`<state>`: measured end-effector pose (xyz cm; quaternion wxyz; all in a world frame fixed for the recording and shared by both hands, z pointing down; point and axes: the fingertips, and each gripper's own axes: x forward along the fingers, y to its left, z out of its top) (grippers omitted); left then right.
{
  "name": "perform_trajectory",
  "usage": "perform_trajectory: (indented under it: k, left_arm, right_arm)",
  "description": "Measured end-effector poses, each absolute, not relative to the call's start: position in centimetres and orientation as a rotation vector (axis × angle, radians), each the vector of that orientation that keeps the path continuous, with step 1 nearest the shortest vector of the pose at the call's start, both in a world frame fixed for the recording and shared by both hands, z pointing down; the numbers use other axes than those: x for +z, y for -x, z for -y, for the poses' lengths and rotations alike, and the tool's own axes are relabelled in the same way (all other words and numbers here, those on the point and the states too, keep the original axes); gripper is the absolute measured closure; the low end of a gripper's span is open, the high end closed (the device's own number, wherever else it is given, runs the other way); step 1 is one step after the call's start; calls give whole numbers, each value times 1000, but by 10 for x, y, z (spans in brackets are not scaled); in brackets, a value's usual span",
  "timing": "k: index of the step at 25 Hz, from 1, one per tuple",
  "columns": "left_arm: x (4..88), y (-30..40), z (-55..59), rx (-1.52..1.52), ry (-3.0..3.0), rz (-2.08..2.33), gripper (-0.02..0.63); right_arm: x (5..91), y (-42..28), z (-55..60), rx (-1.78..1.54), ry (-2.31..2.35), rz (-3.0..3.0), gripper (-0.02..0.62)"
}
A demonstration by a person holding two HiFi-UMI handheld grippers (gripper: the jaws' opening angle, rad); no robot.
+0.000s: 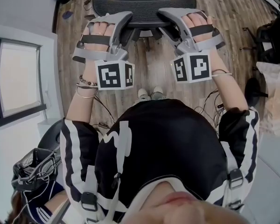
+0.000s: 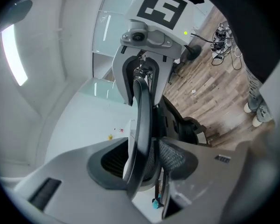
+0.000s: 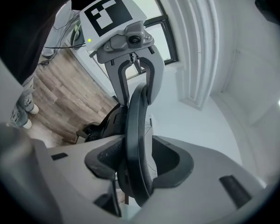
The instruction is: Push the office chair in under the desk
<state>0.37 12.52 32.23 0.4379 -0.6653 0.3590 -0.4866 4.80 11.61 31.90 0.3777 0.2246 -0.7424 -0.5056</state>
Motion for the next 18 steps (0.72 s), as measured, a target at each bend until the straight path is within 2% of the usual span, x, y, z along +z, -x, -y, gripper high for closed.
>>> perform_trajectory:
  k: [4, 7, 11, 18]
  left_arm:
    - [325, -1, -125, -1232, 1635, -894, 426]
    - [325, 1, -123, -1252, 1605, -883, 486]
    - [325, 0, -123, -1241, 1611, -889, 488]
    - [326, 0, -123, -1220, 1620, -893, 495]
  right_arm:
    - [321, -48, -118, -1295, -556, 1893, 419]
    - [323, -49, -116, -1302, -546, 1870, 423]
    - [329, -49, -112, -1336, -548, 1821, 485]
    - [332, -46, -109, -1366, -532, 1799, 502]
